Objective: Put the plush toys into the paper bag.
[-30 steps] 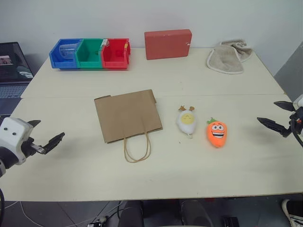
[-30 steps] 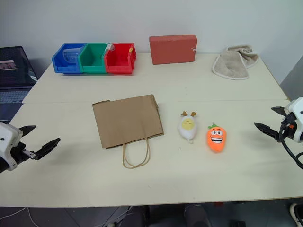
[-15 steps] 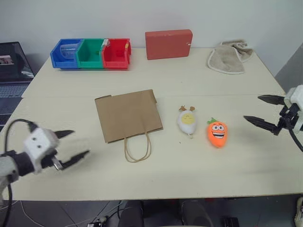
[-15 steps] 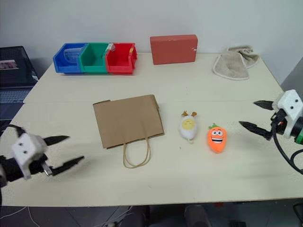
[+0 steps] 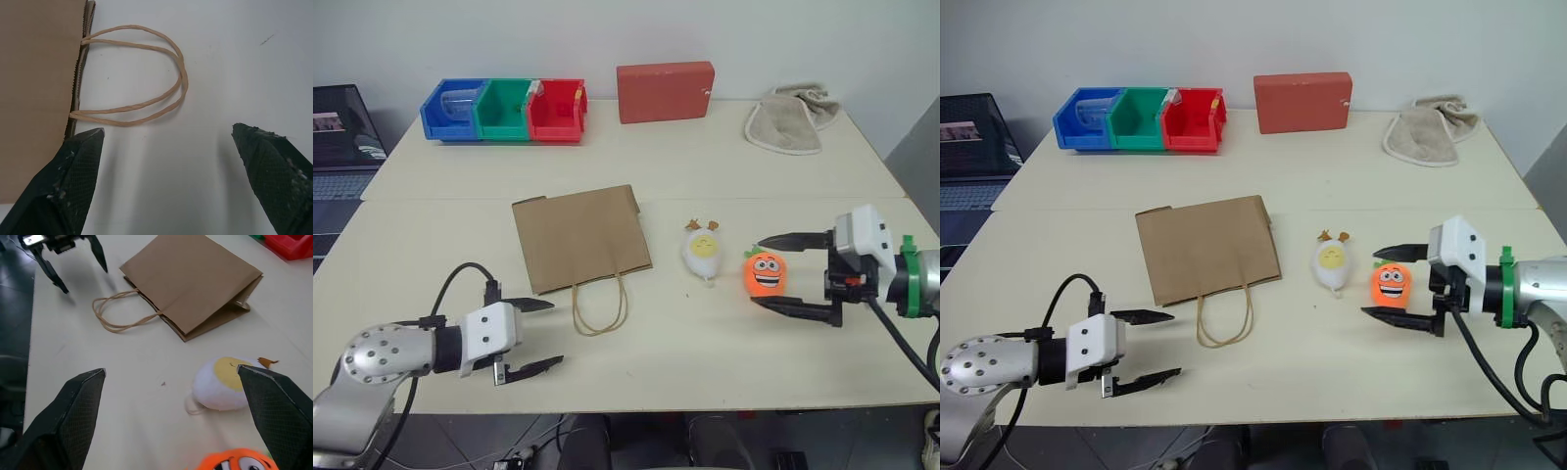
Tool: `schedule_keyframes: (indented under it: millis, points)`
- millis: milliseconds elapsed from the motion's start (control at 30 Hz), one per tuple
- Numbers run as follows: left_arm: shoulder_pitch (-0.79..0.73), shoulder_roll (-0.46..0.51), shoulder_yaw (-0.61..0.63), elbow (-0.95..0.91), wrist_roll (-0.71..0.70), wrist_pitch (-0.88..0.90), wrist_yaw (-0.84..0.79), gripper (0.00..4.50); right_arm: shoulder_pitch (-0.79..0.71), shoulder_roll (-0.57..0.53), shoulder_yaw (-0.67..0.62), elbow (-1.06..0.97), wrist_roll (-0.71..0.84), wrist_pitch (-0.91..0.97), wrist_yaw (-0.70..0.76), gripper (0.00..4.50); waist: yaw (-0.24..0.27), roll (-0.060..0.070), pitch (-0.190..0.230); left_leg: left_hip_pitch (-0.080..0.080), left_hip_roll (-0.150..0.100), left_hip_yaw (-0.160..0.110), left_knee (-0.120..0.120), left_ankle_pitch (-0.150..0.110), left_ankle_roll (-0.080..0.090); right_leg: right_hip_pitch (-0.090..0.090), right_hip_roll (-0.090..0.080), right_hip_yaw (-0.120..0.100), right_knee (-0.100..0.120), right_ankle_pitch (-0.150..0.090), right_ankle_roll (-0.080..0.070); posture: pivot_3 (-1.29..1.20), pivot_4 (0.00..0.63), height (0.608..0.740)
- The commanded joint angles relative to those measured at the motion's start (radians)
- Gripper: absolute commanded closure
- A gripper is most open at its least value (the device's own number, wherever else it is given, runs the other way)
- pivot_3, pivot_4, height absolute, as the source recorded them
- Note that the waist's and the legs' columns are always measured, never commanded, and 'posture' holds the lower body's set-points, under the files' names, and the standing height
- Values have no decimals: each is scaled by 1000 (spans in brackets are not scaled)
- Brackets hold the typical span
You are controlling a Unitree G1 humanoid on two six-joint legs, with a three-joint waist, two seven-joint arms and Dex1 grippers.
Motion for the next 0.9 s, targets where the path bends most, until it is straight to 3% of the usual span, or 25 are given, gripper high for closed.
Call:
schedule_keyframes:
  millis: [33,400,500,600,900]
  points:
    - [-47,-7,-42,24,9,-21,-12,37,3,-1,-4,-82,77,40,1,0,2,0,0,0,0,0,0,0,0,0,0,0,0,0,0,0,150,740]
    - [-159,-41,-154,104,35,-56,-36,37,-52,17,55,-113,105,57,-20,0,5,0,0,-1,0,-1,0,0,0,0,0,-1,-1,0,0,0,150,740]
    - [-177,-42,-169,146,42,-79,-51,606,-53,18,54,-114,107,56,-25,0,8,0,0,-1,0,-1,0,0,0,0,0,-1,-1,0,0,0,150,740]
    - [-187,-51,-169,160,21,-77,-58,1557,-53,22,54,-116,108,59,-35,0,10,0,0,-1,0,-2,0,0,0,0,0,-2,-1,0,0,0,150,740]
    - [-208,-47,-190,194,-1,-89,-118,1557,-55,24,58,-124,112,64,-46,0,16,0,0,-1,0,-2,0,0,0,0,0,-2,-1,0,0,0,150,740]
